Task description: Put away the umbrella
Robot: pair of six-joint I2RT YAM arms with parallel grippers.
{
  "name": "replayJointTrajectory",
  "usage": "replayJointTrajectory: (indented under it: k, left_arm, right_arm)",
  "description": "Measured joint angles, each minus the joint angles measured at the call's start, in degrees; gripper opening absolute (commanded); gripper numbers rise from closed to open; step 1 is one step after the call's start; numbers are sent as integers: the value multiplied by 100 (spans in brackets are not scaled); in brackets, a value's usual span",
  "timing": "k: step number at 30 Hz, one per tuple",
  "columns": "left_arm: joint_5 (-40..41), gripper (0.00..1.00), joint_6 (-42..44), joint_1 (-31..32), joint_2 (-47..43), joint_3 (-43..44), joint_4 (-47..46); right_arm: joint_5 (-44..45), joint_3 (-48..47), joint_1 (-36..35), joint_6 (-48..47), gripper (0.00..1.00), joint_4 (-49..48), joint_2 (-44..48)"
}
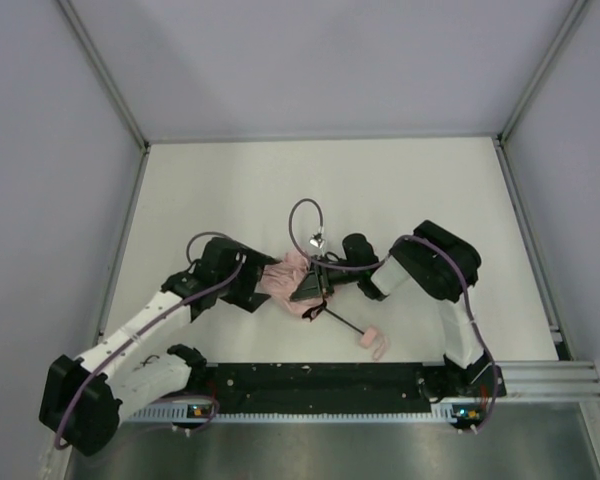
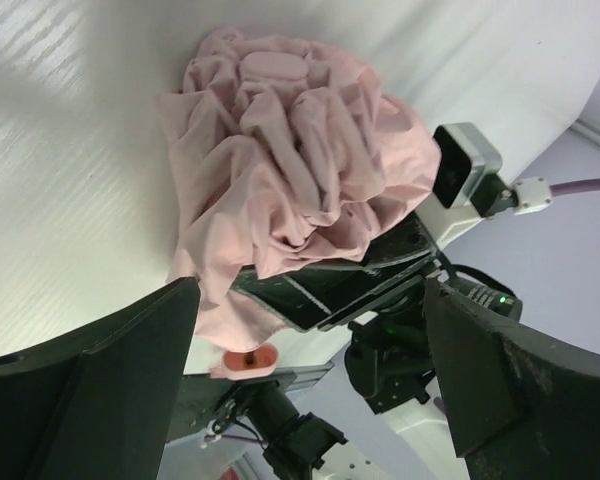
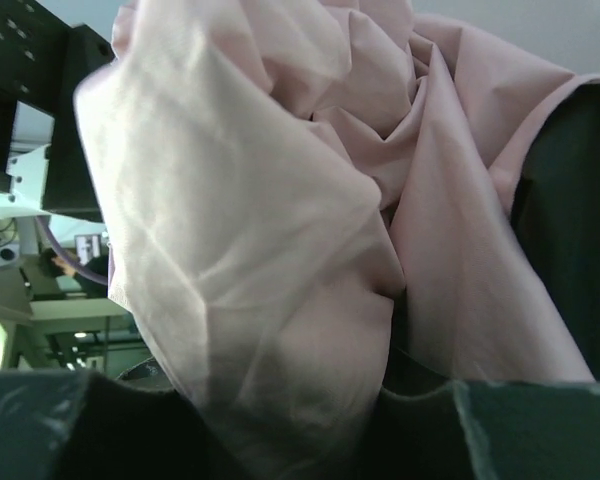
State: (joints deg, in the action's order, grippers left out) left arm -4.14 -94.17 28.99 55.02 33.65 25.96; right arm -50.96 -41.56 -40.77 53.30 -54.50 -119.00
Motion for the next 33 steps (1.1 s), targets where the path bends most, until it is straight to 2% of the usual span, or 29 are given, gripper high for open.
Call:
replayJointTrajectory:
  k: [5,11,13,19,21,22,23,28,30,33]
  left_arm:
    - [-299,98,31,0,400,-251,-411]
    - [-439,98,332,0,1764,-295,-1346]
    - [-525,95,385,-9,2079,-271,-1554]
    - [-527,43,660,35,2568,-42,-1856]
    - [-463,14,752,68,2586,-94,-1908]
    - [-448,4,776,76,2564,-129,-1932]
    - [-431,0,800,79,2529,-164,-1967]
    - [-232,0,835,79,2343,-247,-2046]
    - [-142,0,837,81,2306,-247,-1971]
    - [-81,0,815,81,2269,-175,-1676]
  right_arm:
    - [-238,-101,85,343,0,-116,-166]
    - [-391,-166,127,634,0,-308,-297]
    - [-409,-168,136,673,0,-330,-308]
    - [-498,-177,170,758,0,-350,-313]
    - [-531,-214,190,708,2,-214,-310]
    - [-533,-247,192,636,8,-55,-286]
    - [-533,-286,192,560,13,144,-240]
    - [-249,-785,155,-232,53,2173,326]
    - [221,-1069,140,-667,71,3285,671]
    - [1045,-1281,155,-1364,82,4417,1294]
